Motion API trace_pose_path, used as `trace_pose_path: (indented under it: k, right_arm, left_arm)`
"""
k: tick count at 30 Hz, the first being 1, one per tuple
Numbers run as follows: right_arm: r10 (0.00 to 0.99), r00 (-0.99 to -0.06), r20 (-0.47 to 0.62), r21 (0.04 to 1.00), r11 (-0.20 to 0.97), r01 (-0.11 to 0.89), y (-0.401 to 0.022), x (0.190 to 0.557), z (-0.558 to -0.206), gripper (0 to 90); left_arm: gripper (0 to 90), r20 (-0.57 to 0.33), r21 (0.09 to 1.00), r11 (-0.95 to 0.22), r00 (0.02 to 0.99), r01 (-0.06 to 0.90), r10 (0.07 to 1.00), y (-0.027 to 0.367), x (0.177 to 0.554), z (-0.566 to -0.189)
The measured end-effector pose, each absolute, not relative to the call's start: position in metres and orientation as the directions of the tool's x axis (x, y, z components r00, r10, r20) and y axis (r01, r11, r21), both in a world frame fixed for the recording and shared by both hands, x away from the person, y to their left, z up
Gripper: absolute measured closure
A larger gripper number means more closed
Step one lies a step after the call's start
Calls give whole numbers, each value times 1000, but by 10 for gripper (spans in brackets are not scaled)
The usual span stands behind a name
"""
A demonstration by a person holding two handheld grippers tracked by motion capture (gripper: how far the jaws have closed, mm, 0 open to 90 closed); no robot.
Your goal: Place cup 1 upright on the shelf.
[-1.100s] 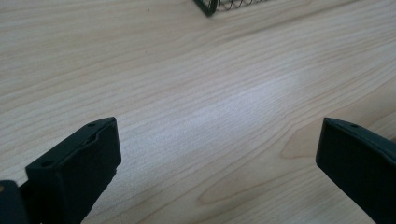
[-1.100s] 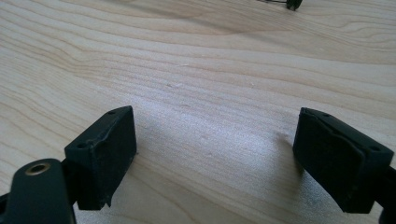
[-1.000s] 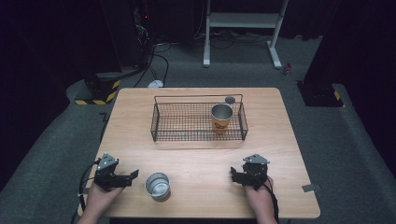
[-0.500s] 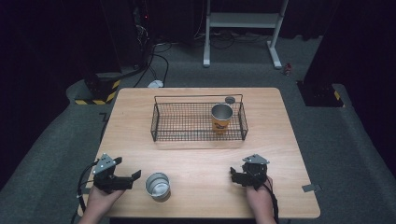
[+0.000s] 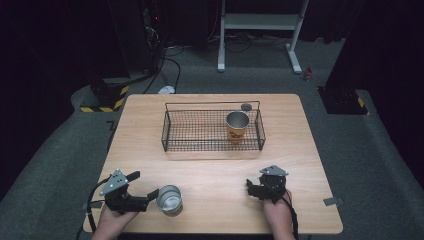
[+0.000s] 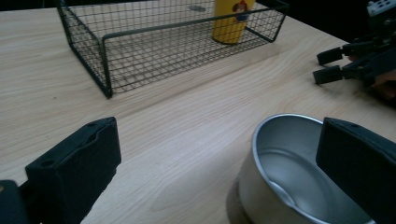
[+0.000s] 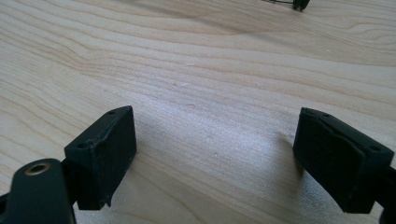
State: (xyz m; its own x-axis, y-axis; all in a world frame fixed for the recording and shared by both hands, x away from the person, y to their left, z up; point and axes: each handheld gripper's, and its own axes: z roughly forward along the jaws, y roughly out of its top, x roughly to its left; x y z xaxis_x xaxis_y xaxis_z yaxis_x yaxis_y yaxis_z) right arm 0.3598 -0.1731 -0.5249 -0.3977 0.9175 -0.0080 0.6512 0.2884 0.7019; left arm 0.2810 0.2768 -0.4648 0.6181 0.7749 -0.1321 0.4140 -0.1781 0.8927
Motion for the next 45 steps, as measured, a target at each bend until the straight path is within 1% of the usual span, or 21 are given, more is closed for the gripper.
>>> trace_pose_path:
  k: [10,16,22,23,24,26,35,42,45]
  right_arm:
    - [917,-398,-7,702,288,651,-173,360,-525,134]
    - [917,-398,-8,702,289,651,-173,360,-525,134]
    - [917,-400,-9,702,291,650,-173,360,-525,134]
    - [916,-402,-10,702,292,649,-173,360,-525,134]
    - [916,-402,-10,702,292,649,-173,360,-525,134]
    - [916,-401,-9,702,292,650,-173,360,-525,134]
    - [916,-402,-10,702,293,649,-173,360,-525,134]
    - [915,-404,-12,703,295,648,-173,360,-525,133]
    - [915,-404,-12,703,295,647,-173,360,-525,134]
  left_arm:
    - [4,-136,892,-204,670,403,729,258,275,-466]
    - [3,-118,890,-240,706,387,698,244,270,-468]
    - [0,-116,885,-257,717,389,687,239,270,-472]
    - [0,-103,883,-270,720,384,687,238,270,-473]
    - [0,-112,879,-269,721,393,684,235,269,-474]
    - [0,-94,873,-293,724,389,684,231,269,-477]
    - [0,-74,864,-317,722,392,688,229,269,-489]
    - [5,-83,861,-315,722,399,687,230,269,-493]
    - [5,-84,851,-334,732,405,676,228,269,-494]
